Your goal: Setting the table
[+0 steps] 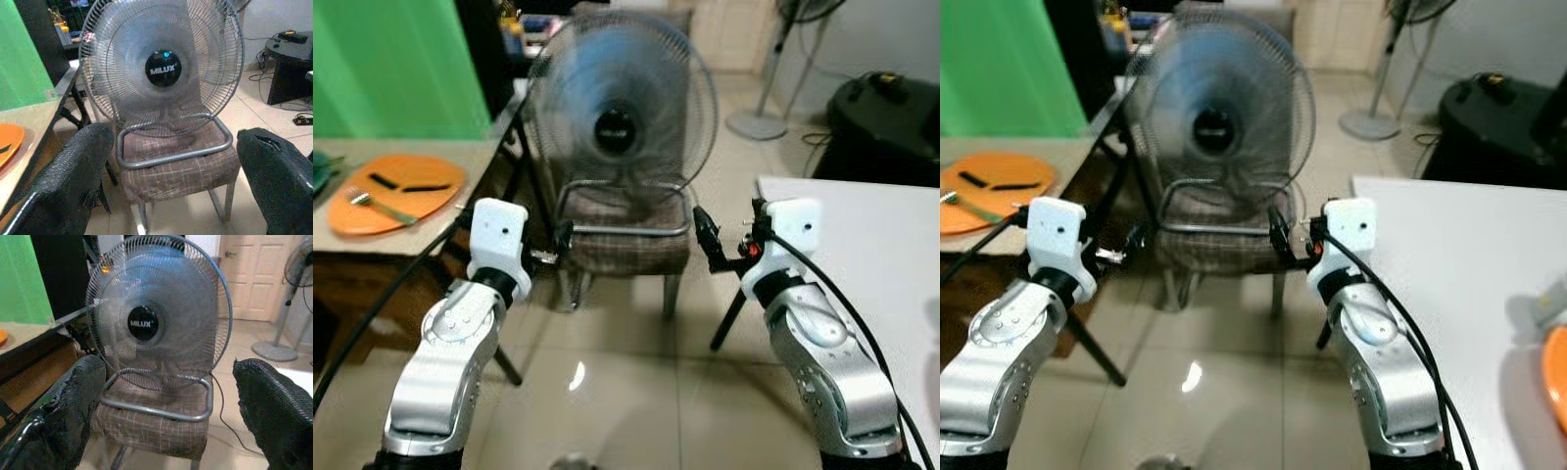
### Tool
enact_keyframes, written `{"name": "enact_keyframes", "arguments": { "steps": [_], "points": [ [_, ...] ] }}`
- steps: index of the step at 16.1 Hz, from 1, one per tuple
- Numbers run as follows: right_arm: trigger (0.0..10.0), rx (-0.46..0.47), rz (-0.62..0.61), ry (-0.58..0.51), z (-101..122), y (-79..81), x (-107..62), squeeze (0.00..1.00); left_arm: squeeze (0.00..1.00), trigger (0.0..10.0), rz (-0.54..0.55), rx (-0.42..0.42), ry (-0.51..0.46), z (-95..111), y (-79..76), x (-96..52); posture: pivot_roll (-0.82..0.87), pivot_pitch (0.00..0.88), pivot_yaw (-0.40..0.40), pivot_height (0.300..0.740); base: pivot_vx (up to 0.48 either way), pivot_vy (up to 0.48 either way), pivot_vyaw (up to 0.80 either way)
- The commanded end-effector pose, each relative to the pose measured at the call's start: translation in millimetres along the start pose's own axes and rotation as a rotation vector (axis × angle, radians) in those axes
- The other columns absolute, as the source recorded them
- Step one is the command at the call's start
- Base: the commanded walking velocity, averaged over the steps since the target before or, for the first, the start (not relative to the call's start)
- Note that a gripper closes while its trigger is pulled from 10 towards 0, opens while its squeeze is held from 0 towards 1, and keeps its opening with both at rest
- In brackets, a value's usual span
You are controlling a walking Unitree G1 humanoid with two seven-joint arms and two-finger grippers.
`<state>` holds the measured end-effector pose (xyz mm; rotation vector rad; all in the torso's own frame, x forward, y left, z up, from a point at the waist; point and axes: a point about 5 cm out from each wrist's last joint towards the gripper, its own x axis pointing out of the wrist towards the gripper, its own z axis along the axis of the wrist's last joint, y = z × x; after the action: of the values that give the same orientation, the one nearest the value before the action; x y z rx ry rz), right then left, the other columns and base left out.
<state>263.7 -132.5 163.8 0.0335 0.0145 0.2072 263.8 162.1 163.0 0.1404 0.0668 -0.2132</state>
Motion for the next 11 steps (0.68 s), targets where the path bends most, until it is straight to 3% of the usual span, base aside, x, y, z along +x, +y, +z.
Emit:
{"name": "enact_keyframes", "arguments": {
  "steps": [1,2,7,11],
  "points": [
    [10.0,0.015,-0.019,0.027,-4.1,-4.1,-1.7,1.0,0.0,10.0,-0.007,0.001,-0.015,4.6,-0.8,-1.0,0.15,0.0,0.03,0.74,0.0,0.3,0.0],
    [10.0,0.027,-0.04,0.049,-8.4,-8.2,-2.1,0.0,0.0,10.0,-0.005,0.003,-0.01,3.7,-0.2,-2.8,0.15,0.0,0.027,0.74,0.0,0.3,0.0],
    [10.0,-0.021,-0.033,-0.024,-4.5,-16.9,-2.9,0.0,0.0,10.0,-0.004,0.014,-0.003,3.2,1.5,-4.1,0.16,0.0,0.027,0.74,0.0,0.302,0.0],
    [10.0,0.082,-0.002,0.034,-10.2,-12.2,-3.9,0.0,0.0,10.0,-0.01,0.015,-0.004,3.8,0.5,-4.4,0.16,0.0,0.022,0.74,0.0,0.302,0.0]
  ]
}}
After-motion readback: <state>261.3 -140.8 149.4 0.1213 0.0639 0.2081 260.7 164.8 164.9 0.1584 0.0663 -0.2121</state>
